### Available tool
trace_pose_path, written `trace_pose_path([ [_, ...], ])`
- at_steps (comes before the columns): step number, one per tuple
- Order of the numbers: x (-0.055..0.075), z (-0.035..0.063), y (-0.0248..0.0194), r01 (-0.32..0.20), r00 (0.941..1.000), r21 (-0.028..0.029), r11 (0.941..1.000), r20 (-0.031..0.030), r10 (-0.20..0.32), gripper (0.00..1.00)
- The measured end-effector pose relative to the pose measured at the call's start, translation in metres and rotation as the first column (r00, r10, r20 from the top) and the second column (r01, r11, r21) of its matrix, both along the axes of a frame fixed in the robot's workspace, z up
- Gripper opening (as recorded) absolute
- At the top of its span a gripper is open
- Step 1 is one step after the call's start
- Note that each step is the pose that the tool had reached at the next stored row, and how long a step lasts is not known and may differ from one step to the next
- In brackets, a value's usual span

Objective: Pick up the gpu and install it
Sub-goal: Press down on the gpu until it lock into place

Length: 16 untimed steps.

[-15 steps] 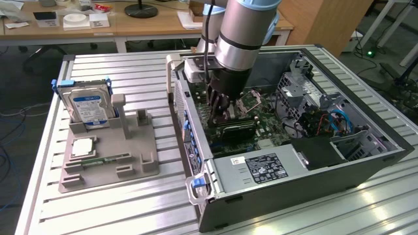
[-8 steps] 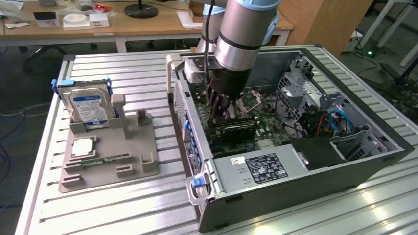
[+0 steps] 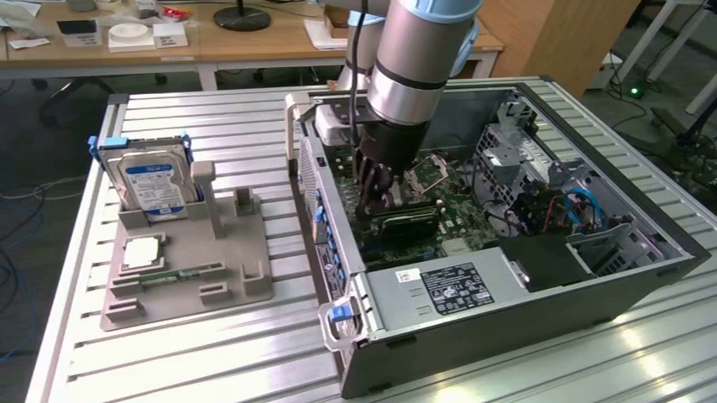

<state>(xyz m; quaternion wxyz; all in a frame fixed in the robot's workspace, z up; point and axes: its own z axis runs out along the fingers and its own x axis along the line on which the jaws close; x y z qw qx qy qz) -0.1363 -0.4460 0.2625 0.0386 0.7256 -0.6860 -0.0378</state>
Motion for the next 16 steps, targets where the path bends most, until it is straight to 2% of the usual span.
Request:
trace_pose_path([
  [6,0.000,-0.0033,0.0003,-0.001,1.0000,-0.0001,1.0000,0.0000,0.001,0.10],
  [8,0.001,0.0009,0.0007,-0.001,1.0000,0.0063,1.0000,0.0037,0.001,0.10],
  [10,0.000,0.0103,0.0001,-0.001,1.0000,0.0032,1.0000,0.0009,0.001,0.10],
  [12,0.000,0.0133,0.0002,-0.001,1.0000,0.0036,1.0000,0.0018,0.001,0.10],
  [13,0.000,0.0133,0.0002,-0.001,1.0000,0.0041,1.0000,0.0041,0.001,0.10],
  [14,0.000,0.0134,0.0001,-0.001,1.0000,0.0048,1.0000,0.0097,0.001,0.10],
  [16,0.000,0.0134,0.0001,-0.002,0.9997,0.0063,1.0000,0.0247,0.002,0.10],
])
